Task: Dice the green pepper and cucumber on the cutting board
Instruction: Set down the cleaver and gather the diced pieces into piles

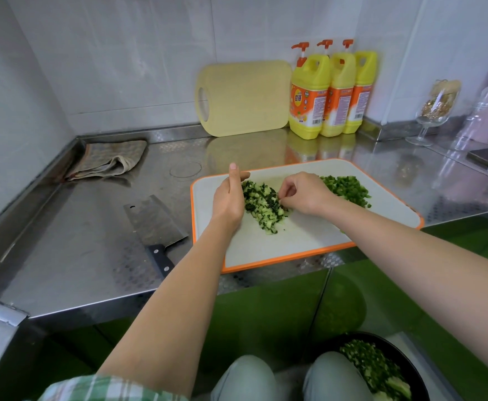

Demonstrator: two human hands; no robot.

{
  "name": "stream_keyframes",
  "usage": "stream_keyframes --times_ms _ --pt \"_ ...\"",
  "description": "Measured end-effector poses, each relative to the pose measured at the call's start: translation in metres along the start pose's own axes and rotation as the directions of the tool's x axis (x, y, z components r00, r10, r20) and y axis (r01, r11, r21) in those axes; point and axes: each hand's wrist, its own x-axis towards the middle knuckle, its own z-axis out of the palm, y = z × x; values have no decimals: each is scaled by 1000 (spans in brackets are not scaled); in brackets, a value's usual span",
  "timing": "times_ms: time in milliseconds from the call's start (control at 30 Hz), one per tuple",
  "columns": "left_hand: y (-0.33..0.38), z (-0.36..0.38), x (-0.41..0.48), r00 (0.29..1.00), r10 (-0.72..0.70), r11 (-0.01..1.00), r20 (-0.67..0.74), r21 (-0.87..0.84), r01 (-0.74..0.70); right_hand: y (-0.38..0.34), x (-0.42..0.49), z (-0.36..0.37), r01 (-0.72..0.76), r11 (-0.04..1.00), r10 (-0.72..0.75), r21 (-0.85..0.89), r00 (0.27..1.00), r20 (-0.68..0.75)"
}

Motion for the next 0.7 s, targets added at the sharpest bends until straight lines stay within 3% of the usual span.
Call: stream_keyframes --times_ms 67,167,267,333,400,533,633,700 --pt "0 0 -1 1000 4 1000 0 -2 -4 0 0 0 0 1000 0 -13 1000 -17" --pt "1 0 -1 1000 13 1000 -10 0 -13 -3 -1 -10 -7 997 -5 -78 988 -155" --pt "-1 -1 0 1000 8 1000 -4 13 -8 2 -2 -28 -79 959 -2 -272 959 -285" --pt "-1 -1 0 1000 3 1000 0 22 -3 10 -2 -37 -166 885 41 -435 958 -282" --pt "0 0 -2 1000 7 999 -3 41 -7 15 -3 -38 -212 854 90 -475 960 -266" --pt "1 0 -6 1000 21 999 -7 50 -21 14 -11 -38 -133 926 35 -354 962 -271" --pt "0 -1 -6 1000 14 999 -12 36 -13 -3 -21 -32 8 999 -16 -36 971 -239" --pt "0 -3 -4 1000 -9 999 -5 34 9 -18 -29 -20 6 993 14 121 986 -168"
